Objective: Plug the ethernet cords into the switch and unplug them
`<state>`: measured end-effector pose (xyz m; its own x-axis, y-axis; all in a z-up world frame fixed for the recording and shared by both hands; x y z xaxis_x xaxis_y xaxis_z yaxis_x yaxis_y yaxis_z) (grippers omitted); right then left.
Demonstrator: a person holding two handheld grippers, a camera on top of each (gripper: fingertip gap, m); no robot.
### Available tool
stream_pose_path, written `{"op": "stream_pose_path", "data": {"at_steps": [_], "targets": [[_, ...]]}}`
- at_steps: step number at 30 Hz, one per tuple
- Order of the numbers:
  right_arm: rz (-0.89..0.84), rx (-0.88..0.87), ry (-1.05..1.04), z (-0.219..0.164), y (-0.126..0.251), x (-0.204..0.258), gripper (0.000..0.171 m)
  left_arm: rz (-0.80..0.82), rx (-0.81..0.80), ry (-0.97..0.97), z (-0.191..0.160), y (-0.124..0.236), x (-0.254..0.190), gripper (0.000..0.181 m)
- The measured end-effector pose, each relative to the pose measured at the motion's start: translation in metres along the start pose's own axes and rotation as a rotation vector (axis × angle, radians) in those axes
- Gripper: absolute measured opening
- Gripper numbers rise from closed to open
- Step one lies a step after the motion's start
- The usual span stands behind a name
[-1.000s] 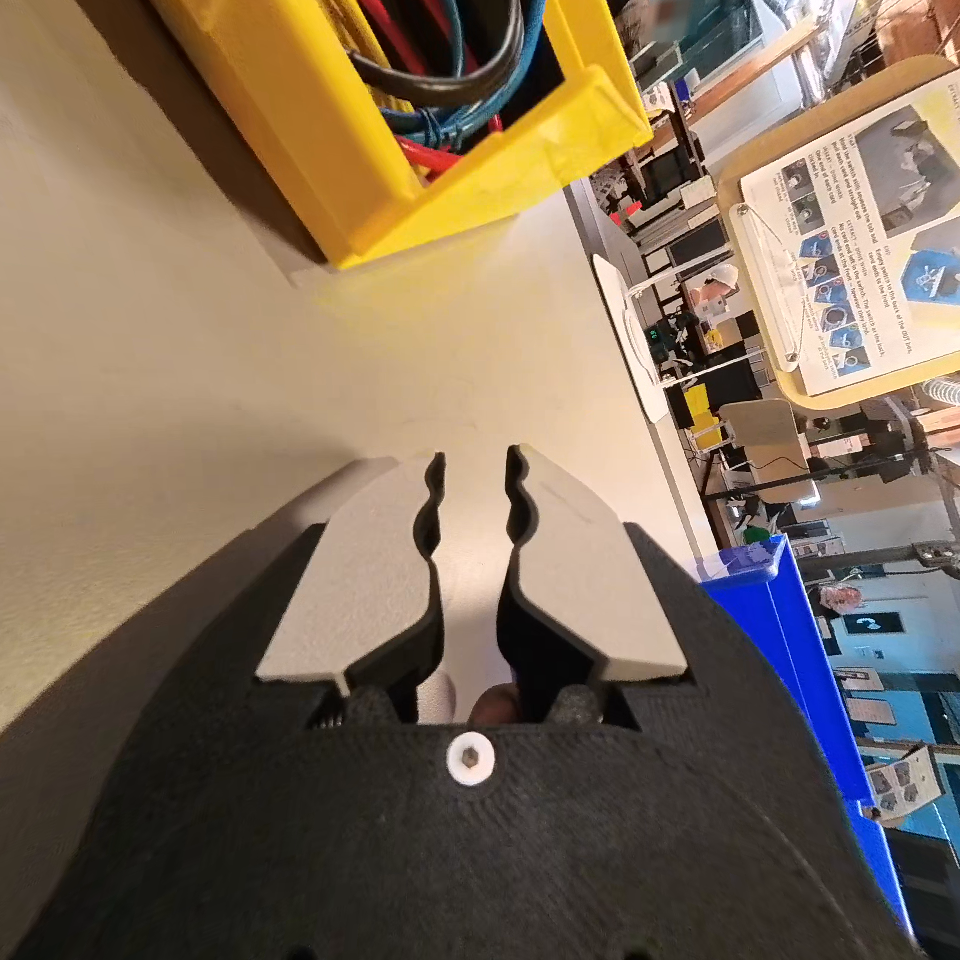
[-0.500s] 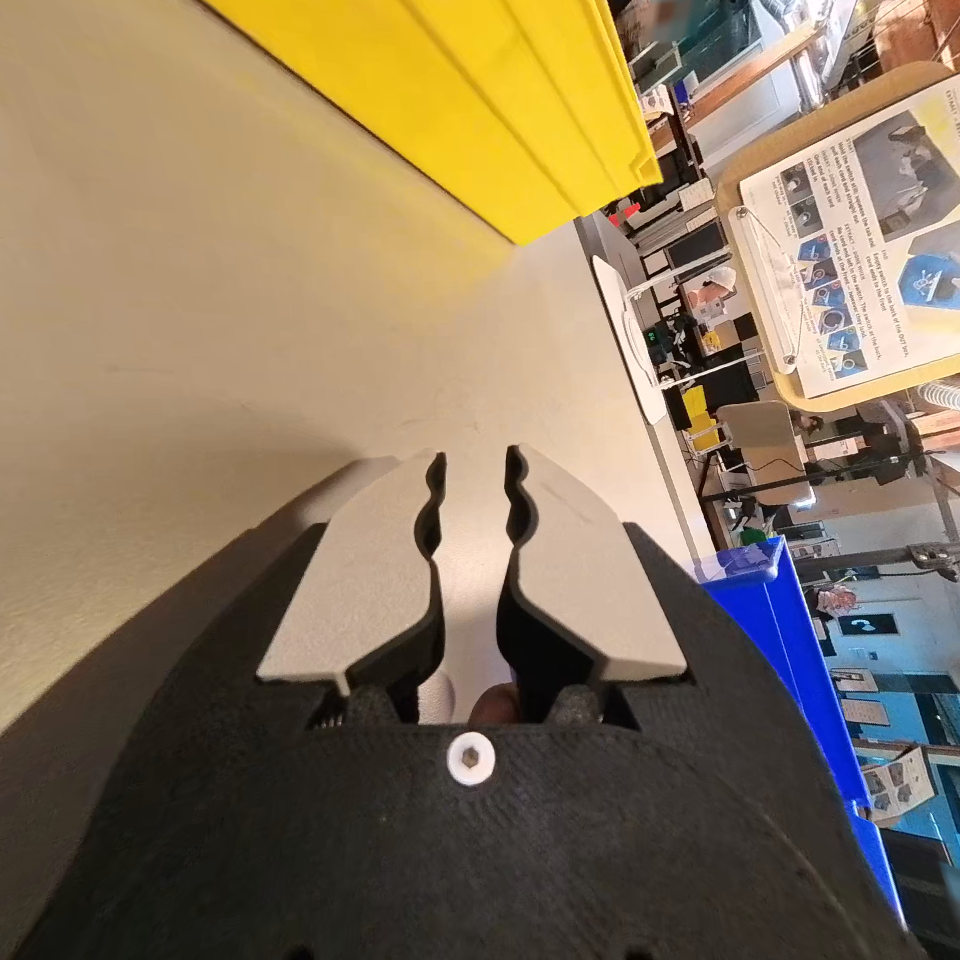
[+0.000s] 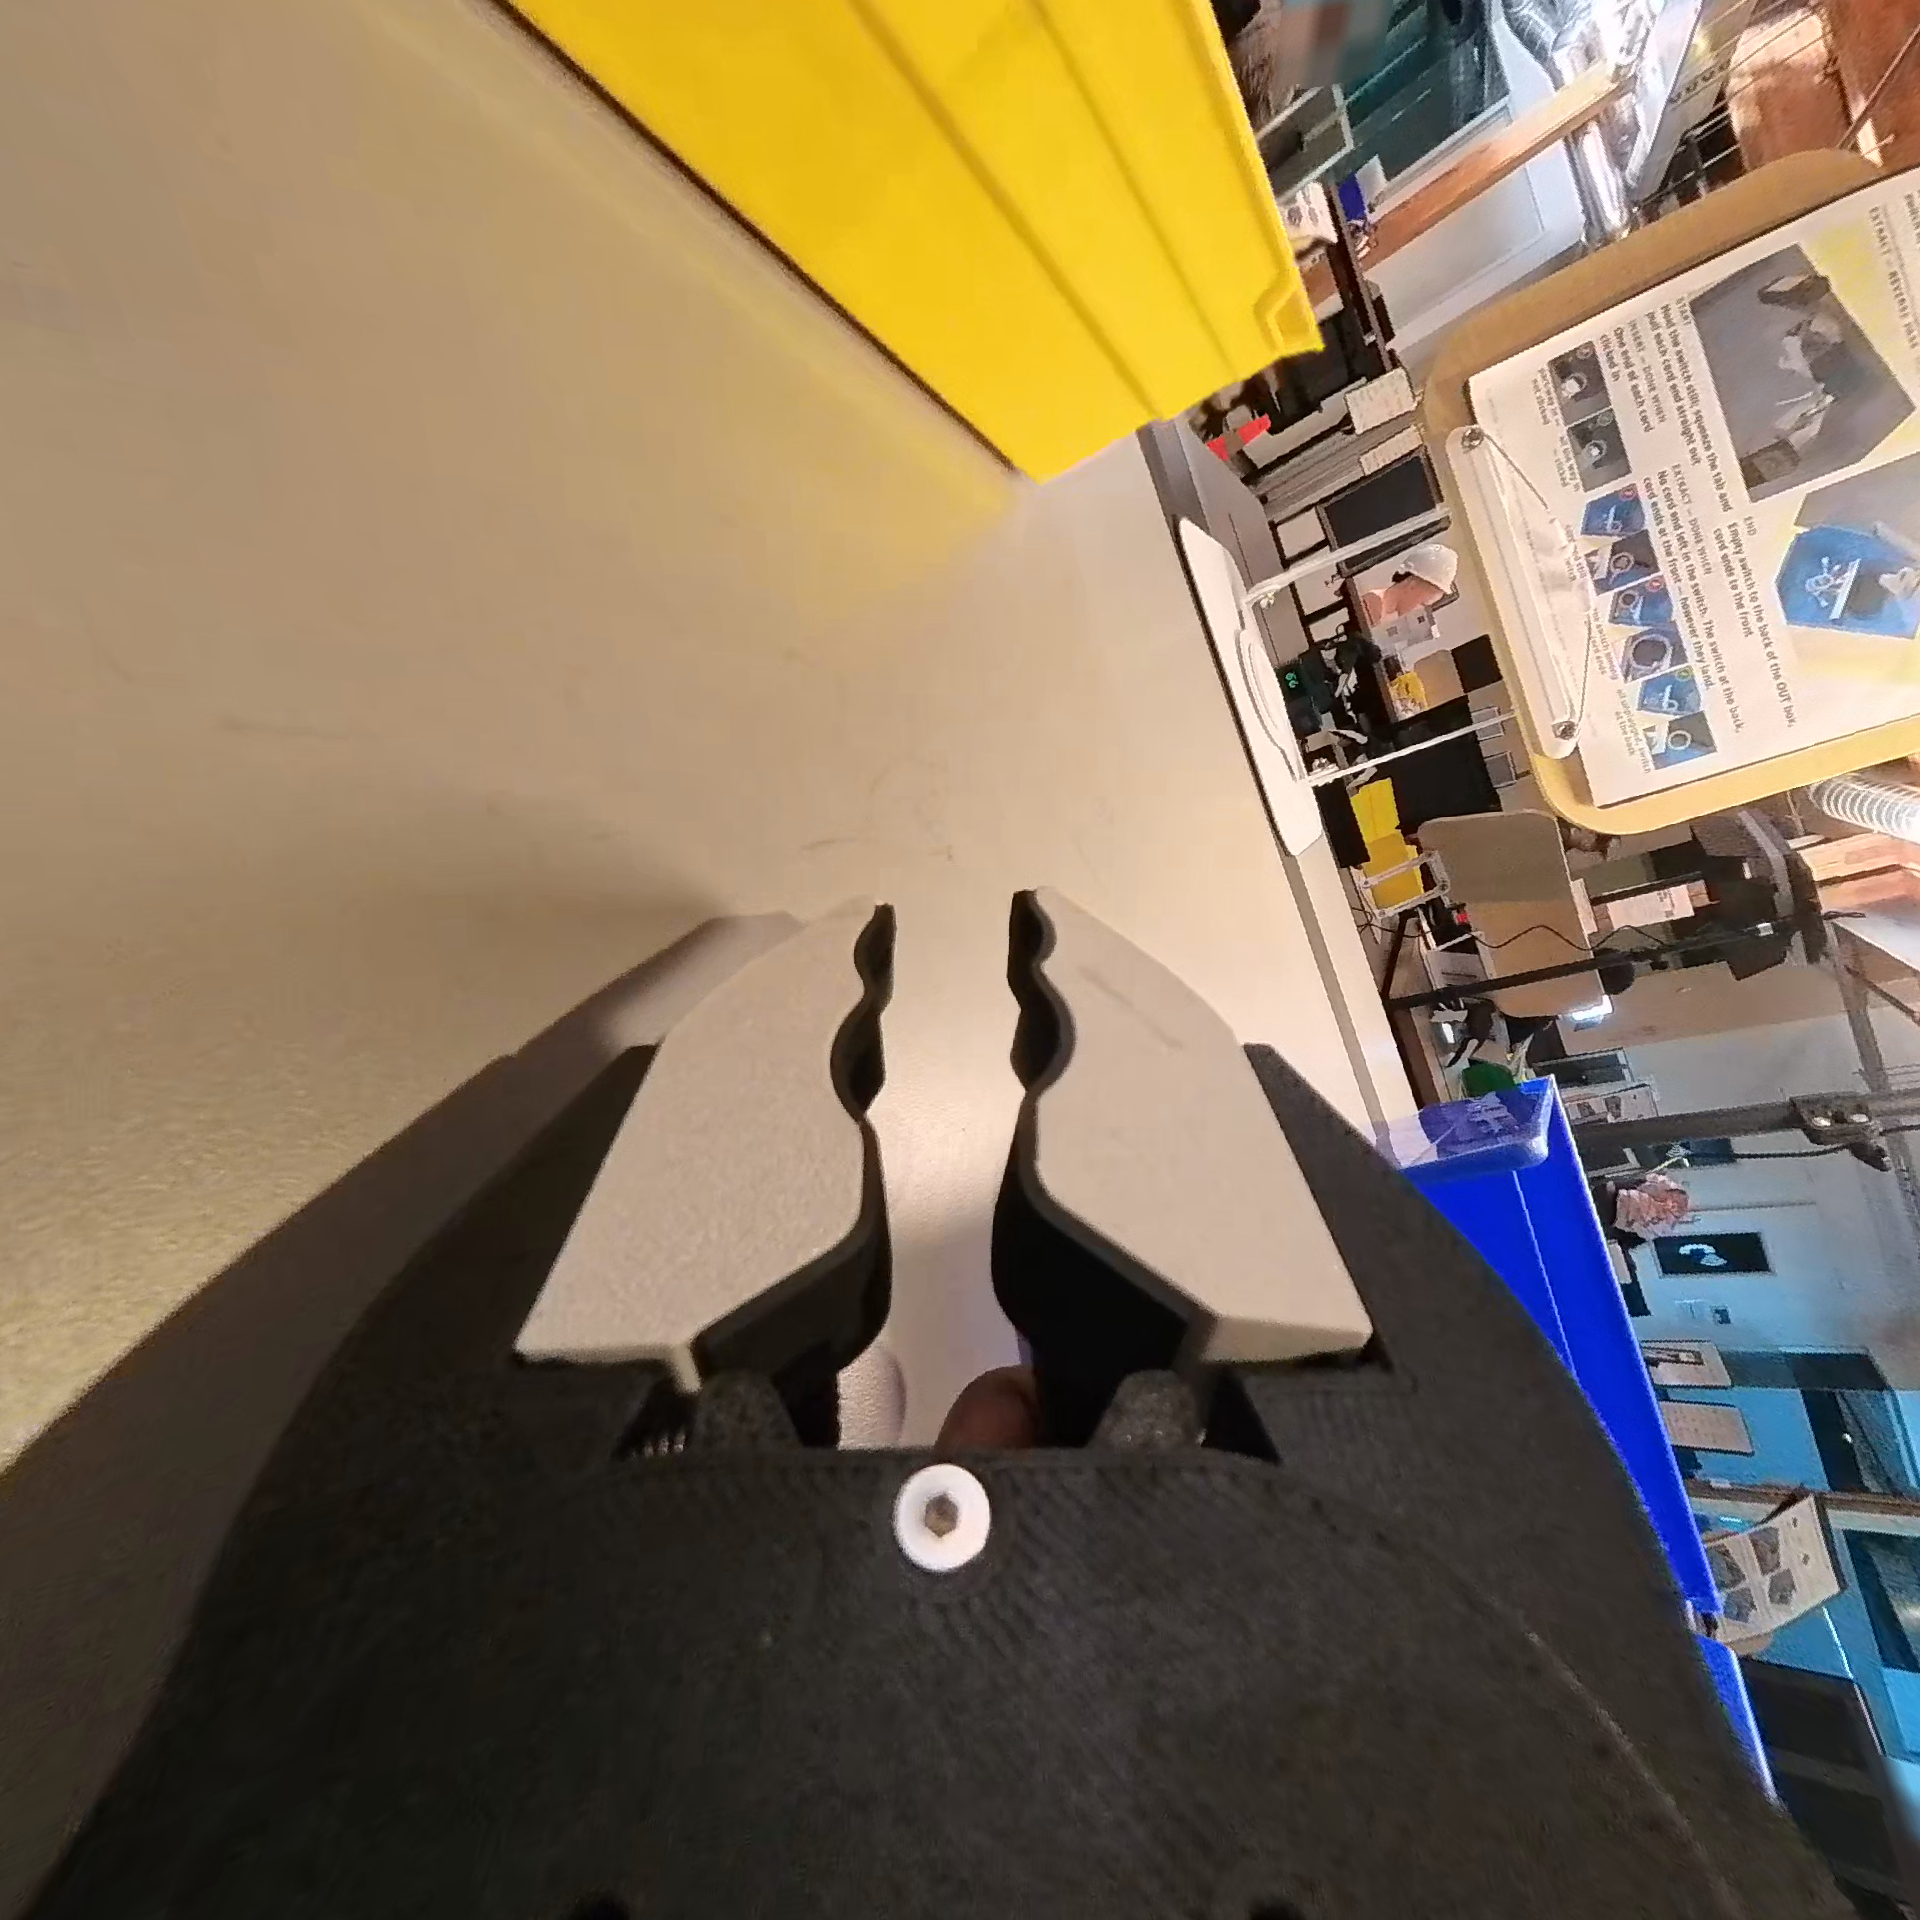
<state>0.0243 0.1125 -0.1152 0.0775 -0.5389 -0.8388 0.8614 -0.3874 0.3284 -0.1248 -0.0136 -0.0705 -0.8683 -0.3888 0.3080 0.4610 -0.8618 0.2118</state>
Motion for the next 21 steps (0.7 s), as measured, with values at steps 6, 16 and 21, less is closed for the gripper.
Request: {"op": "stream_pose_path", "data": {"at_steps": [6,16,21], "targets": [[-0.003,0.001,0.004,0.000,0.000,0.000,0.021,0.091,0.046,0.022,-0.017,-0.004,0.053,0.007],[-0.010,0.007,0.009,0.000,0.000,0.000,0.021,0.141,0.122,0.082,-0.056,-0.034,0.186,0.006],[-0.010,0.010,0.007,-0.001,-0.001,-0.001,0.020,0.142,0.116,0.077,-0.063,-0.051,0.217,0.005]]}}
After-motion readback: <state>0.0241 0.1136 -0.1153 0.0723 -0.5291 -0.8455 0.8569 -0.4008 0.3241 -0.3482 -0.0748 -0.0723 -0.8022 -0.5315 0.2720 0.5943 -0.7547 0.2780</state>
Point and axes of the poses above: each gripper's, where its closed fingertips meet, y back along the fingers, z out of its top, x = y × z across the jaws, the point moved 2 cm from there along y, back along the fingers, and after that the axes turned 6 degrees about y, right-handed, at the moved point
